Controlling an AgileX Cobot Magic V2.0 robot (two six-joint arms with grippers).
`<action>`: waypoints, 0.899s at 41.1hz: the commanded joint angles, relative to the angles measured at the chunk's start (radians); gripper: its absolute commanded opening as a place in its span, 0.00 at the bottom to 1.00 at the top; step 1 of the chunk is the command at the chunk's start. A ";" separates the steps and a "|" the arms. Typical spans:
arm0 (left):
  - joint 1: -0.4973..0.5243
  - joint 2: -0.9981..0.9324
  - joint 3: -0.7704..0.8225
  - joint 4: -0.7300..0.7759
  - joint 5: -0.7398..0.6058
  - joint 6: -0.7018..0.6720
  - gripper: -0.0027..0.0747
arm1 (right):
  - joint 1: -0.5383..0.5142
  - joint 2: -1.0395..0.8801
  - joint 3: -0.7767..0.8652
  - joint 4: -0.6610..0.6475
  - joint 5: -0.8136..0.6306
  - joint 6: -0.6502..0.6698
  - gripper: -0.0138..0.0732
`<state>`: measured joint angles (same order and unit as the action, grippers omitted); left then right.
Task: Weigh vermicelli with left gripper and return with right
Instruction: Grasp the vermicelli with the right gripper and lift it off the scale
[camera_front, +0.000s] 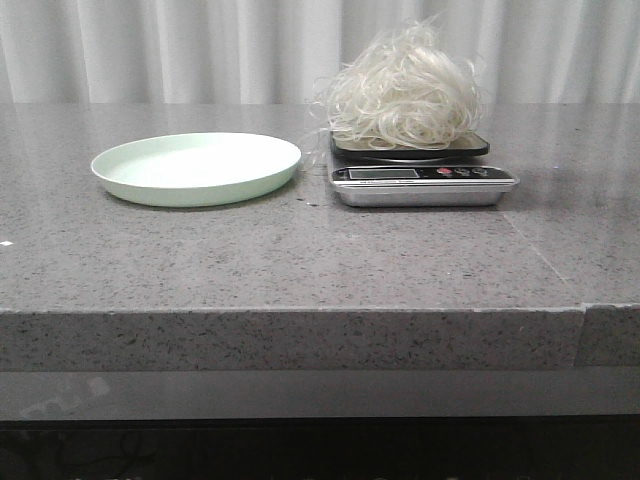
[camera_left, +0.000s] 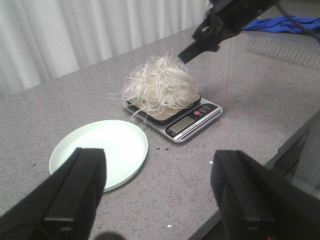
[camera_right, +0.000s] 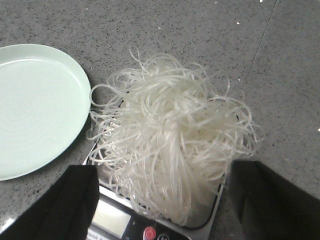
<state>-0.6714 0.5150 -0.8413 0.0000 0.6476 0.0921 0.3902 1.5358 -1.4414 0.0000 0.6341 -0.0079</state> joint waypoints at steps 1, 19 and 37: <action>-0.001 0.004 -0.023 -0.011 -0.078 -0.002 0.69 | 0.003 0.044 -0.095 -0.009 -0.041 -0.010 0.88; -0.001 0.004 -0.023 -0.011 -0.078 -0.002 0.69 | 0.002 0.229 -0.175 -0.116 -0.008 -0.010 0.88; -0.001 0.004 -0.023 -0.011 -0.078 -0.002 0.69 | 0.002 0.239 -0.175 -0.115 0.028 -0.010 0.34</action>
<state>-0.6714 0.5150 -0.8413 0.0000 0.6476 0.0921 0.3902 1.8163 -1.5811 -0.0960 0.6846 -0.0079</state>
